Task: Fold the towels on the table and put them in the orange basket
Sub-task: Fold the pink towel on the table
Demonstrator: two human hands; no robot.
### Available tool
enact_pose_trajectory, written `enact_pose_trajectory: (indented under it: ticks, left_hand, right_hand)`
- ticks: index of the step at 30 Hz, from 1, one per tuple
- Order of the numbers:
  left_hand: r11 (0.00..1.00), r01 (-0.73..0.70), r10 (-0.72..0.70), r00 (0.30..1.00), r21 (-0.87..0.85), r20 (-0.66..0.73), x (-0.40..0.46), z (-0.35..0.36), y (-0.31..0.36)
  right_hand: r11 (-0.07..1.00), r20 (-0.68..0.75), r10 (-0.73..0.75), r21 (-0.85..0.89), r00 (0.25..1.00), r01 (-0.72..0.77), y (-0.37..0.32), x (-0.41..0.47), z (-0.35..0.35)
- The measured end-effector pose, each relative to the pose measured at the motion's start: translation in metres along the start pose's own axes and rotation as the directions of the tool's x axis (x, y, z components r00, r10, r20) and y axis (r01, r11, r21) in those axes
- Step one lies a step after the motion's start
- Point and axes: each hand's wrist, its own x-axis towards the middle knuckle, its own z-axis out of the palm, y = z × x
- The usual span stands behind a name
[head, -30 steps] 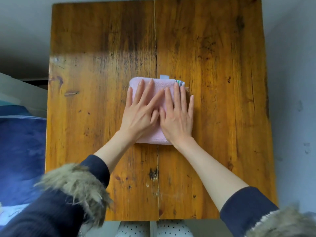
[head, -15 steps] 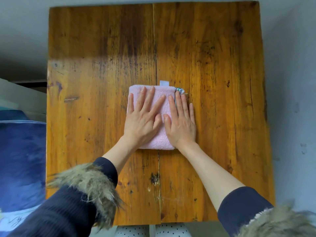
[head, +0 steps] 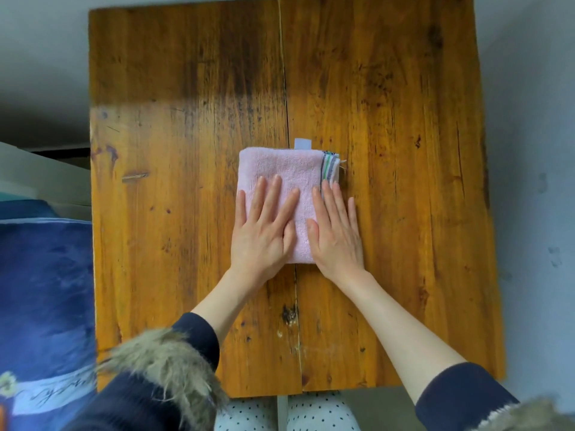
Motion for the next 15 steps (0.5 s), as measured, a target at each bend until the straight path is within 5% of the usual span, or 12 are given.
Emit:
enact_pose_trajectory:
  ticks: [6, 9, 12, 15]
  left_hand:
    - [0.963, -0.027, 0.023, 1.0, -0.267, -0.019, -0.002, -0.02, -0.011]
    - [0.874, 0.078, -0.179, 0.969, -0.479, -0.169, 0.0, -0.03, -0.022]
    - [0.598, 0.299, -0.461, 0.887, -0.744, -0.013, 0.008, -0.042, -0.029]
    - [0.31, 0.473, -0.539, 0.802, -0.824, 0.257, 0.013, -0.054, -0.037]
  right_hand:
    - [0.983, -0.068, 0.094, 0.161, 0.993, -0.082, -0.003, -0.006, -0.018]
    - [0.903, -0.153, 0.322, 0.347, 0.934, -0.255, -0.008, -0.003, -0.034]
    - [0.833, -0.04, 0.492, 0.31, 0.87, -0.457, -0.008, 0.008, -0.043]
    - [0.768, 0.098, 0.571, 0.286, 0.815, -0.573, -0.005, 0.021, -0.049]
